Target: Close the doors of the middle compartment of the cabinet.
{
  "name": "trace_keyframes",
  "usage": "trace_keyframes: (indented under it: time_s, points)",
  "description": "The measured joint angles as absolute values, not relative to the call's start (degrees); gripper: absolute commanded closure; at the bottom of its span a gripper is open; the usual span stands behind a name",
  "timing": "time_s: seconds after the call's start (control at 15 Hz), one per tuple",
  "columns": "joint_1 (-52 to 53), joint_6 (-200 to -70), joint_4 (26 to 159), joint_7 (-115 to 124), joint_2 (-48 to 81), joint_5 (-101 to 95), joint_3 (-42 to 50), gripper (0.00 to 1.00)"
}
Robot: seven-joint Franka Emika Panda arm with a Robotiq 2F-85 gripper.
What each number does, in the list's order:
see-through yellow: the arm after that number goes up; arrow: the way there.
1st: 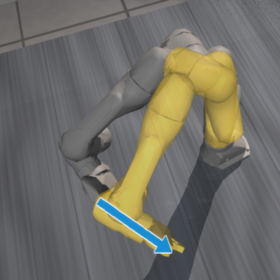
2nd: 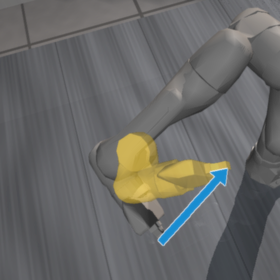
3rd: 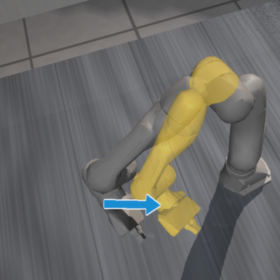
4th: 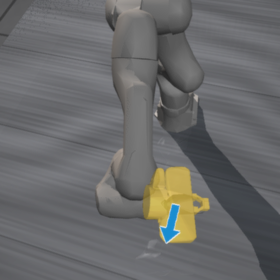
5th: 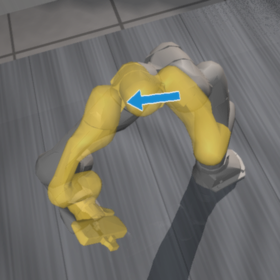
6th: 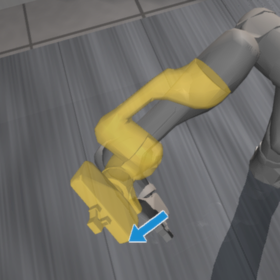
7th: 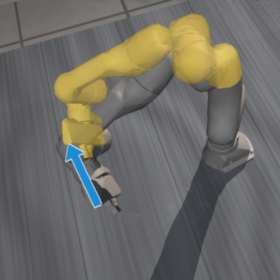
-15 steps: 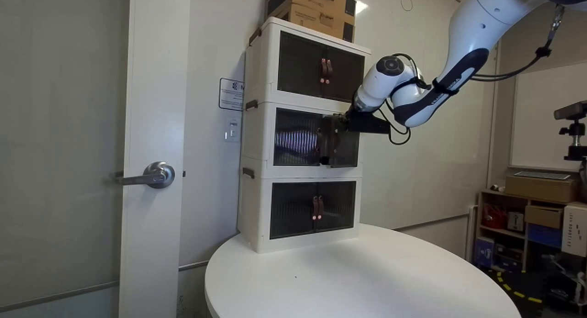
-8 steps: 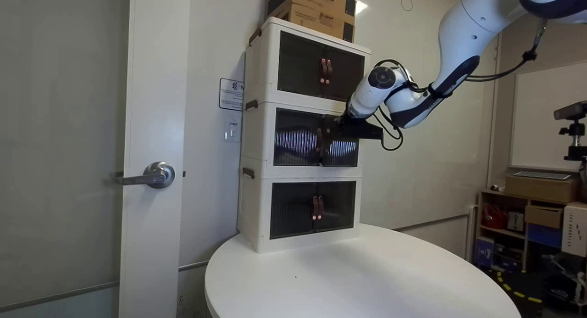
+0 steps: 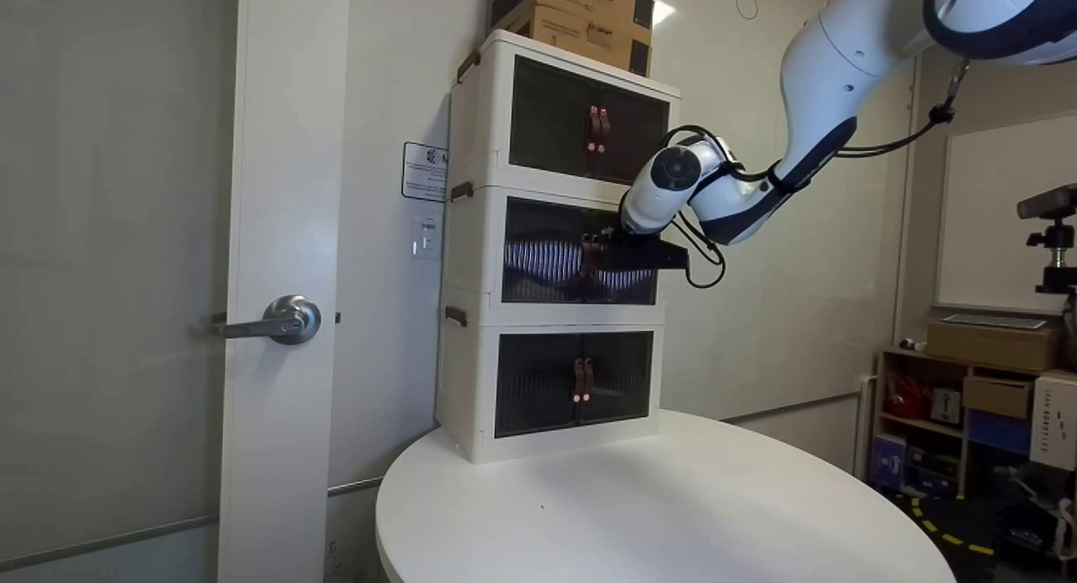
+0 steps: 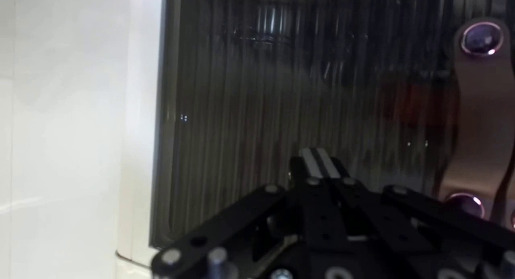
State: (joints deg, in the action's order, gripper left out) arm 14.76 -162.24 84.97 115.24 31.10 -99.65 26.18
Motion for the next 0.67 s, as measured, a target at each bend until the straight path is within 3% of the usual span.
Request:
trace_keyframes:
  time_s: [0.07,0.13,0.27,0.47,0.67]
  points:
    - [14.8,-161.9,84.8,115.2,31.5,-99.7,26.1,1.00]
    - [14.8,-161.6,84.8,115.2,31.8,-99.7,26.1,0.74]
    - [14.7,-161.8,85.1,114.9,31.8,-99.3,26.0,0.68]
    - [14.2,-165.7,87.1,107.8,30.5,-92.4,25.7,0.44]
    - [7.9,-167.3,94.7,96.2,23.8,-87.9,16.8,0.23]
